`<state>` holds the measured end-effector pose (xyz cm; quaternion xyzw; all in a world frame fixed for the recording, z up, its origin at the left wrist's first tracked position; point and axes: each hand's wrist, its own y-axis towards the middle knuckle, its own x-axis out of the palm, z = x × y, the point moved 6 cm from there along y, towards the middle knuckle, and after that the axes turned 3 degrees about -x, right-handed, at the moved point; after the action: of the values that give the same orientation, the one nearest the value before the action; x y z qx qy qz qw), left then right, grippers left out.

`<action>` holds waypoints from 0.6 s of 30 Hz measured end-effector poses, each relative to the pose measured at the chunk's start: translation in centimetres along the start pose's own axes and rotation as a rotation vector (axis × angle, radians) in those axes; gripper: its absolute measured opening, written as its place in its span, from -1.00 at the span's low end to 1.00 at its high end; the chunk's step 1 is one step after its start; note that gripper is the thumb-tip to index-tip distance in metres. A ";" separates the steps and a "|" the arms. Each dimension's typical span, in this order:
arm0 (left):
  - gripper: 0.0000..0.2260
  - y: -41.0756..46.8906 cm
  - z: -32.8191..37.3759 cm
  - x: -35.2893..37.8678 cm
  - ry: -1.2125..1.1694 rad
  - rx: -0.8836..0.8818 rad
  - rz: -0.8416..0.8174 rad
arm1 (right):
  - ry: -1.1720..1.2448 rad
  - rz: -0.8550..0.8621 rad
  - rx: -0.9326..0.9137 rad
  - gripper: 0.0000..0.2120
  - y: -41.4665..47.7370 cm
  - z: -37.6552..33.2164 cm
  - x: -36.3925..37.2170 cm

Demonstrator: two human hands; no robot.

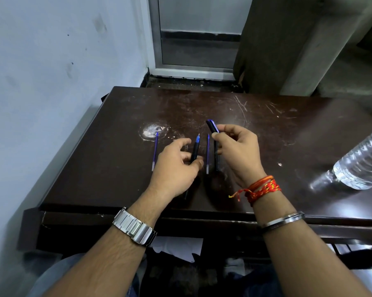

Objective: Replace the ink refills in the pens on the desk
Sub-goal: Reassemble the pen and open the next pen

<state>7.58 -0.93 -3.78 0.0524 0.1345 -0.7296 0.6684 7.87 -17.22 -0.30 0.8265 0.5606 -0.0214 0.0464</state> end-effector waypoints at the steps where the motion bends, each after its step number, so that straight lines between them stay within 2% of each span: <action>1: -0.43 0.0 0.0 0.0 0.007 -0.005 -0.008 | 0.055 -0.015 0.008 -0.87 -0.1 0.0 0.3; 10: -0.47 -0.8 1.1 0.2 0.098 0.016 -0.020 | 0.373 0.008 0.048 -0.88 -0.9 -0.2 1.2; 18: -0.48 -0.9 1.2 0.4 0.102 0.009 -0.040 | 0.399 0.020 0.087 -0.91 -1.3 -0.2 1.3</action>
<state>6.73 -1.56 -2.58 0.0898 0.1663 -0.7398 0.6458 7.13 -15.56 -0.31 0.8212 0.5489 0.1190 -0.1013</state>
